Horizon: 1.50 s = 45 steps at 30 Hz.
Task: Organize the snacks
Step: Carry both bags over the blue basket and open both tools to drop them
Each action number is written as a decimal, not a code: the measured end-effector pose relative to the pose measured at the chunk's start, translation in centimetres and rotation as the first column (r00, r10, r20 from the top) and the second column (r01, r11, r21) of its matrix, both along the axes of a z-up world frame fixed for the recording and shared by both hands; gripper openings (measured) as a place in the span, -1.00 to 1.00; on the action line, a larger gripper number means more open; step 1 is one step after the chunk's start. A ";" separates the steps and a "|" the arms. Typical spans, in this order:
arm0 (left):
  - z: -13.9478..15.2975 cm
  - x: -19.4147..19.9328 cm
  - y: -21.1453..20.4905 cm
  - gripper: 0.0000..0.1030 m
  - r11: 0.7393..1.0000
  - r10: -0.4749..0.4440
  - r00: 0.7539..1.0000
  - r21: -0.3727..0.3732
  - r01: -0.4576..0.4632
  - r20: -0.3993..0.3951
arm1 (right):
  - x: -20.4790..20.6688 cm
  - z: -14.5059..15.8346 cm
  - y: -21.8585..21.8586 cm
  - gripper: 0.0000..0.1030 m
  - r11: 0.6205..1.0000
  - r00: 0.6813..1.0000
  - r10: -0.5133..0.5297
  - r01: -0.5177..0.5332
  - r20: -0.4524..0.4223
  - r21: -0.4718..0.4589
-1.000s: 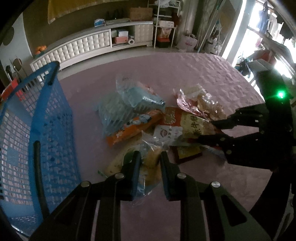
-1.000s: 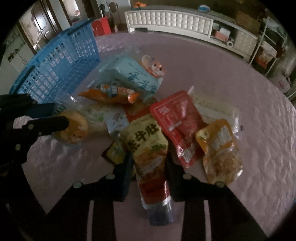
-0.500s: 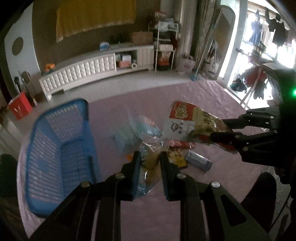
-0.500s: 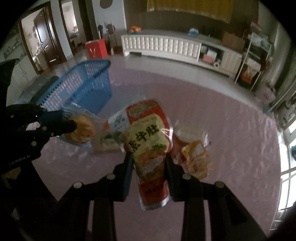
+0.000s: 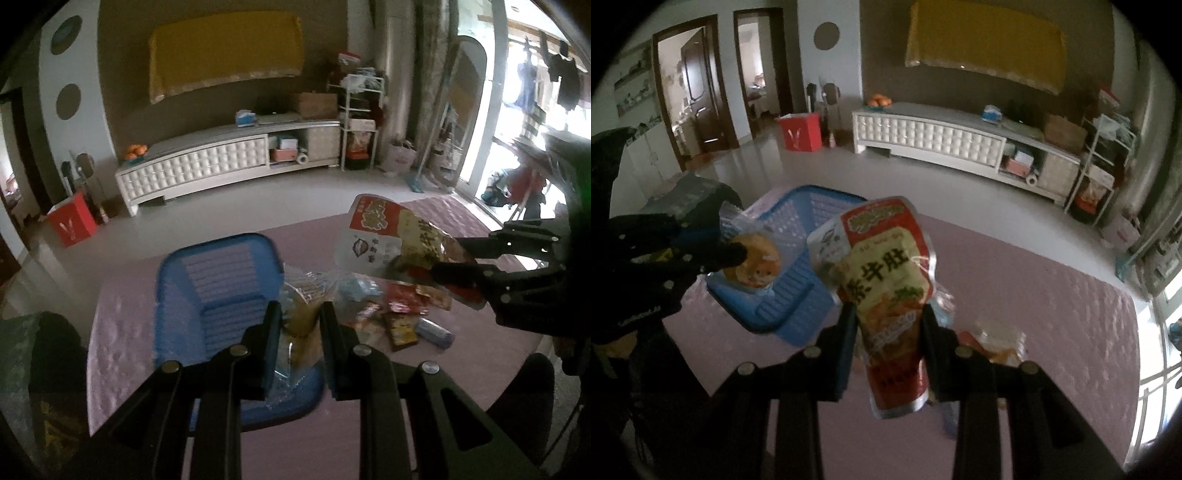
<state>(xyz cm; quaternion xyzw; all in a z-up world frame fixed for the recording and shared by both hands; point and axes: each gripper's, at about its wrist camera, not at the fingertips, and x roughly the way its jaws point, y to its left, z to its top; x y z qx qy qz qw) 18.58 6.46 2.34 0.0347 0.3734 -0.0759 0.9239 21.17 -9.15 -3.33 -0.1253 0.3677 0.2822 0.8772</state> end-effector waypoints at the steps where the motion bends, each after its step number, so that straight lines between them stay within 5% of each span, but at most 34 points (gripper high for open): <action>1: 0.1 0.0 0.9 -0.63 1.000 0.014 1.000 0.004 -0.014 0.000 | 0.1 0.1 0.9 -0.27 1.000 1.000 0.009 -0.009 0.003 0.001; 19: -4.8 5.8 10.1 -0.63 0.997 0.073 0.992 0.018 -0.072 -0.103 | 5.8 -3.9 13.7 -0.26 0.995 0.998 0.022 -0.027 -0.061 -0.093; 31: -7.9 8.9 11.4 -0.62 0.997 0.083 0.985 0.005 -0.083 -0.148 | 7.5 -6.5 16.1 -0.24 0.982 0.998 0.014 -0.026 -0.066 -0.187; 35: -7.4 8.3 11.8 -0.06 0.996 0.088 0.990 0.002 -0.088 -0.114 | 7.3 -6.4 16.4 -0.06 0.977 0.999 0.024 -0.033 -0.047 -0.209; 40: -6.0 7.2 11.2 0.06 0.995 0.094 0.990 0.049 -0.090 -0.101 | 6.9 -5.5 16.2 0.45 0.974 0.999 0.031 -0.035 -0.023 -0.222; 45: -4.4 5.4 10.5 0.19 0.995 0.090 0.993 0.041 -0.087 -0.076 | 5.9 -3.7 14.7 0.50 0.982 1.000 0.001 0.000 0.006 -0.191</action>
